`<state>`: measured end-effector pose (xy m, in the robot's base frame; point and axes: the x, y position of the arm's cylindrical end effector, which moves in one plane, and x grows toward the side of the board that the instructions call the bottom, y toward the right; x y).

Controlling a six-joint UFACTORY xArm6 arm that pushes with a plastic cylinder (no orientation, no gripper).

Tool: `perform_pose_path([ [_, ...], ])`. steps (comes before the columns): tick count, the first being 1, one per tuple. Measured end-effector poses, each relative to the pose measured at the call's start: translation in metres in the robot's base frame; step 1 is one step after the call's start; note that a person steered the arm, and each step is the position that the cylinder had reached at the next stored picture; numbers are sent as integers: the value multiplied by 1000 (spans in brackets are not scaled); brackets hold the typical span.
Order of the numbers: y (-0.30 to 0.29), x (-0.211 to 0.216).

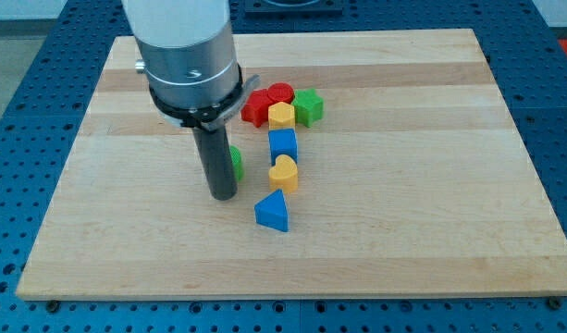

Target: Slide the green circle into the red star

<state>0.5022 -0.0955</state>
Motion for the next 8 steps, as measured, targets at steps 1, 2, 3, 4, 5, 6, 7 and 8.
perform_pose_path([
  [1,-11,1],
  [2,-11,-5],
  [3,-11,-16],
  [4,-11,-24],
  [5,-10,-32],
  [6,-4,-32],
  [7,2,-32],
  [8,4,-32],
])
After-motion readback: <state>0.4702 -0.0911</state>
